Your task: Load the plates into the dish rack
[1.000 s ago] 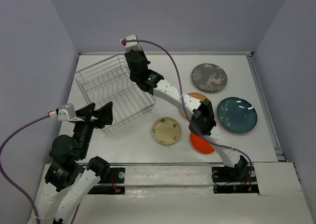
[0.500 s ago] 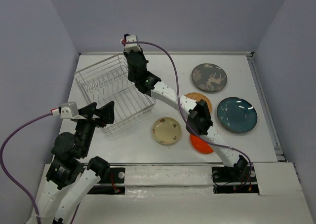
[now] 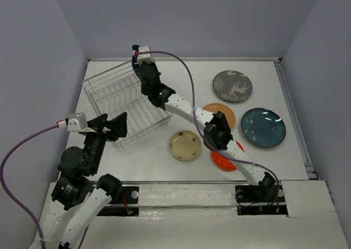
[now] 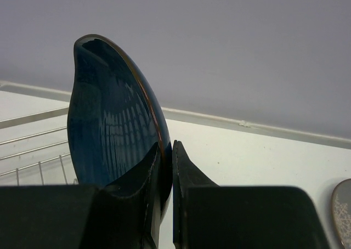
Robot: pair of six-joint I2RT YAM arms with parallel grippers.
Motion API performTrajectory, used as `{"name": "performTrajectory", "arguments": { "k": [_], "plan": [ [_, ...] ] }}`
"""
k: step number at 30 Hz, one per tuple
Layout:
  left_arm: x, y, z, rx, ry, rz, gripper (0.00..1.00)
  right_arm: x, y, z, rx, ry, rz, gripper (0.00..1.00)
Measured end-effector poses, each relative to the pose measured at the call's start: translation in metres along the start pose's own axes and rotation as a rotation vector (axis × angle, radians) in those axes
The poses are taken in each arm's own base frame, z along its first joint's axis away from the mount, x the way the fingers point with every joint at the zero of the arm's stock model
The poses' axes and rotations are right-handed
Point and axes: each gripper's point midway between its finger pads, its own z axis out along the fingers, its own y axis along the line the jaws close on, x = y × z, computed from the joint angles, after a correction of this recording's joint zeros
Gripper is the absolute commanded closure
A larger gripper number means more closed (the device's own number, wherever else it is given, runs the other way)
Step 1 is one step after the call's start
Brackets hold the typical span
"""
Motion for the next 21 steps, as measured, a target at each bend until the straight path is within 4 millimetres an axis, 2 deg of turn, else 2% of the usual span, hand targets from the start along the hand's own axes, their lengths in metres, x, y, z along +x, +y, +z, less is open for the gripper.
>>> {"name": "performTrajectory", "arguments": {
  "k": [6, 13, 21],
  "plan": [
    [0.000, 0.000, 0.000, 0.000, 0.000, 0.000, 0.01, 0.000, 0.003, 0.000, -0.008, -0.006, 0.017, 0.93],
    [0.000, 0.000, 0.000, 0.000, 0.000, 0.000, 0.01, 0.025, 0.011, 0.004, -0.001, 0.003, 0.013, 0.93],
    [0.000, 0.000, 0.000, 0.001, 0.000, 0.000, 0.01, 0.023, 0.010, 0.003, 0.030, -0.020, 0.014, 0.93]
  ]
}}
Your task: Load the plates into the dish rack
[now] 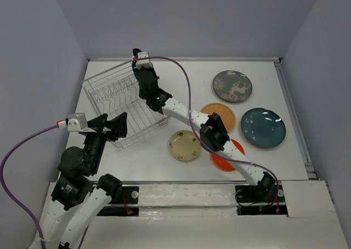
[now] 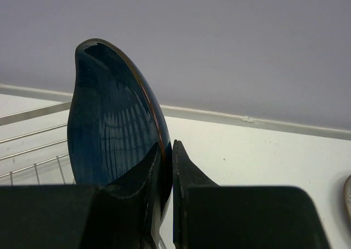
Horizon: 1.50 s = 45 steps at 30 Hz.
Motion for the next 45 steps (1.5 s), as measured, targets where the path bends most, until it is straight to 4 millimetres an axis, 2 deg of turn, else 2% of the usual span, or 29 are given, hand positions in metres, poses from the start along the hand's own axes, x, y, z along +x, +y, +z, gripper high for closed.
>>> {"name": "performTrajectory", "arguments": {
  "k": [20, 37, 38, 40, 42, 45],
  "plan": [
    [0.000, -0.001, 0.000, 0.003, 0.001, -0.001, 0.01, -0.004, 0.013, -0.019, 0.045, -0.098, -0.105, 0.93],
    [0.000, 0.001, 0.000, -0.005, -0.002, 0.000, 0.01, 0.001, 0.009, -0.029, 0.112, -0.117, -0.112, 0.93],
    [0.000, 0.001, 0.000, -0.007, -0.003, -0.001, 0.01, 0.003, 0.010, -0.029, 0.110, -0.116, -0.109, 0.83],
    [-0.001, 0.001, 0.000, -0.007, -0.003, 0.000, 0.01, 0.006, 0.012, -0.029, 0.106, -0.116, -0.089, 0.70],
    [-0.001, 0.001, 0.000, -0.007, -0.003, -0.001, 0.01, 0.008, 0.017, -0.029, 0.089, -0.119, -0.057, 0.63],
    [-0.001, 0.001, 0.000, -0.007, -0.003, -0.001, 0.01, 0.021, 0.026, -0.029, 0.055, -0.104, -0.053, 0.59]
  ]
}}
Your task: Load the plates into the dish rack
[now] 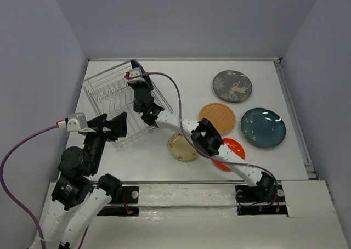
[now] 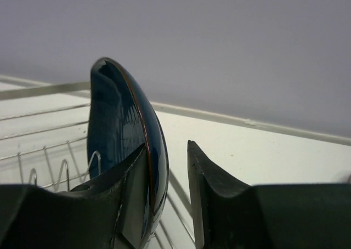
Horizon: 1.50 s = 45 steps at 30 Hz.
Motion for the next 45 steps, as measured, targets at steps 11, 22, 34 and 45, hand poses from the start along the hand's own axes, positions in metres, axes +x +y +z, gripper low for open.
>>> {"name": "performTrajectory", "arguments": {
  "k": [11, 22, 34, 45],
  "plan": [
    [0.000, 0.001, 0.000, -0.006, -0.002, 0.001, 0.01, 0.043, 0.014, -0.011, -0.069, 0.046, -0.053, 0.45],
    [0.000, 0.005, 0.002, -0.025, -0.002, 0.007, 0.01, 0.004, -0.028, -0.041, -0.177, 0.132, 0.039, 0.31],
    [0.004, 0.006, 0.006, -0.032, 0.014, 0.018, 0.01, -0.106, -0.136, -0.123, -0.538, 0.235, 0.406, 0.41],
    [0.009, 0.004, 0.006, -0.017, 0.029, 0.028, 0.01, 0.092, -0.307, -0.207, -0.209, 0.743, 0.617, 0.68]
  ]
}}
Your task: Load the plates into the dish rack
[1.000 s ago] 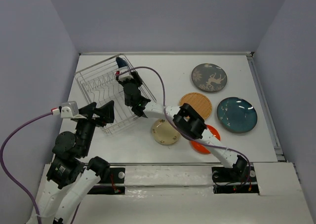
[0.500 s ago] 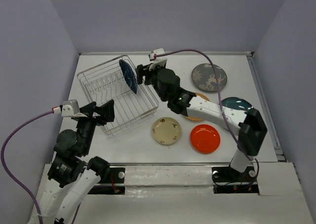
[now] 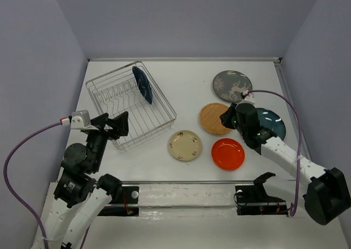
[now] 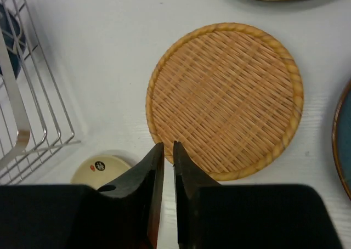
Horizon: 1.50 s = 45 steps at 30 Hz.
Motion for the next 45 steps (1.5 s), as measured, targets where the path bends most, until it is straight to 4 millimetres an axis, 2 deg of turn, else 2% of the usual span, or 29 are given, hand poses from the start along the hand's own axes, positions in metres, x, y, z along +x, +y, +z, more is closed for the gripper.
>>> {"name": "performTrajectory", "arguments": {
  "k": [2, 4, 6, 9, 16, 33, 37, 39, 40, 43, 45],
  "plan": [
    [0.000, -0.001, 0.000, 0.009, 0.003, 0.002, 0.01, -0.008, -0.026, -0.004, 0.053, -0.030, 0.087, 0.50],
    [0.001, -0.003, 0.000, 0.021, 0.008, 0.006, 0.01, -0.011, -0.045, -0.004, 0.095, -0.042, 0.157, 0.40],
    [0.002, -0.005, -0.001, 0.029, 0.009, 0.008, 0.01, -0.010, -0.061, -0.002, 0.131, -0.041, 0.205, 0.35],
    [0.002, -0.007, -0.001, 0.043, 0.014, 0.011, 0.01, 0.000, -0.079, 0.001, 0.177, -0.014, 0.255, 0.35],
    [0.002, -0.010, -0.005, 0.066, 0.010, 0.012, 0.01, 0.021, -0.097, 0.008, 0.225, 0.051, 0.323, 0.39],
    [0.001, -0.010, -0.005, 0.069, 0.008, 0.013, 0.01, 0.061, -0.112, 0.033, 0.274, 0.135, 0.424, 0.43],
    [0.001, -0.010, -0.005, 0.069, 0.008, 0.013, 0.01, 0.061, -0.111, 0.038, 0.259, 0.123, 0.444, 0.53],
    [0.001, -0.010, -0.005, 0.069, 0.008, 0.013, 0.01, 0.062, -0.111, 0.040, 0.251, 0.114, 0.451, 0.64],
    [0.001, -0.010, -0.005, 0.069, 0.008, 0.013, 0.01, 0.063, -0.111, 0.040, 0.250, 0.111, 0.456, 0.78],
    [0.002, -0.010, -0.005, 0.069, 0.009, 0.013, 0.01, 0.062, -0.111, 0.040, 0.238, 0.084, 0.489, 0.93],
    [0.002, -0.010, -0.005, 0.068, 0.009, 0.013, 0.01, 0.048, -0.104, 0.040, 0.195, 0.038, 0.501, 0.93]
  ]
}}
